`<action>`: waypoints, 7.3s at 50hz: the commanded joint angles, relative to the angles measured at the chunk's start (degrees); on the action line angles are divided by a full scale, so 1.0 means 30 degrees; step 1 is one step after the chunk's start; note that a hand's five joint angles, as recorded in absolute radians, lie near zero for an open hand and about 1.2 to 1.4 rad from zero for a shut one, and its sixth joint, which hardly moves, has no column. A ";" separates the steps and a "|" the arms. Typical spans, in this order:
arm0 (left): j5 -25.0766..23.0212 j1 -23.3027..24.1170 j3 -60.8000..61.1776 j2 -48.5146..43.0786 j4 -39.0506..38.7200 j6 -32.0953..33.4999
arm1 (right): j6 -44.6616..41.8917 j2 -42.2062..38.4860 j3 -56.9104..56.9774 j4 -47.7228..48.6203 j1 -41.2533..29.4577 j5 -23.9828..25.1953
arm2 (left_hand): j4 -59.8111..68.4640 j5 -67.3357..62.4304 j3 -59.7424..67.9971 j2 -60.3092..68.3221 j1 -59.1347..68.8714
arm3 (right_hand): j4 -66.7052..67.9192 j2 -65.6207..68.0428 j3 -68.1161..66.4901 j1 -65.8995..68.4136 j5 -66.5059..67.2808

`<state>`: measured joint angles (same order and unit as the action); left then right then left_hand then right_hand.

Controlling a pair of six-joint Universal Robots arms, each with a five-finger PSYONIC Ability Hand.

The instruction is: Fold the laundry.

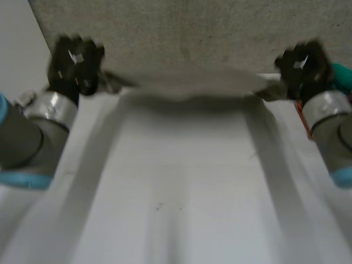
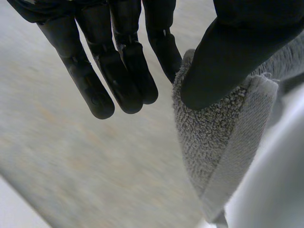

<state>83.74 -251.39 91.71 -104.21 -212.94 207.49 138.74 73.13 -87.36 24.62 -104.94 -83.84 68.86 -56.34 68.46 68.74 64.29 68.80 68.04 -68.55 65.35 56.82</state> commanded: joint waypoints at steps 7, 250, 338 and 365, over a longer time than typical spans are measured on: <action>-0.4122 -0.0109 0.6515 -0.1680 -0.1240 0.1204 | -0.0835 -0.2345 -0.2492 -0.4685 0.1052 0.1493 | 0.3714 -0.4554 0.3846 0.3753 0.5237 | 0.3732 0.3985 -0.3816 0.4883 0.4392; 0.4841 0.2088 -0.2540 -0.5111 0.2718 0.5898 | 0.1912 -0.4928 0.3169 -0.4710 0.0960 0.1018 | -1.9620 1.8780 -1.9487 -1.9580 -1.8097 | -1.9601 -1.9348 1.9517 -1.8451 -1.8941; 0.4724 0.2644 0.4264 0.0752 0.0608 0.0916 | 0.1555 -0.4018 -0.0381 -0.0058 -0.7564 0.1083 | -1.9620 1.8780 -1.9487 -1.9580 -1.8097 | -1.9601 -1.9348 1.9517 -1.8451 -1.8941; 0.4782 0.4725 0.3941 -0.0625 0.0637 0.0916 | 0.0279 -0.1262 -0.3488 -0.3254 -0.0411 -0.0879 | -1.9620 1.8780 -1.9487 -1.9580 -1.8097 | 0.3732 0.3985 -0.3816 0.4883 0.4392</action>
<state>97.93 -237.07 103.49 -106.82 -210.99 210.23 143.24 63.16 -97.97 13.19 -106.15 -82.75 11.60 -2.87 12.12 11.84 10.89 68.55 66.85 -68.24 60.68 56.32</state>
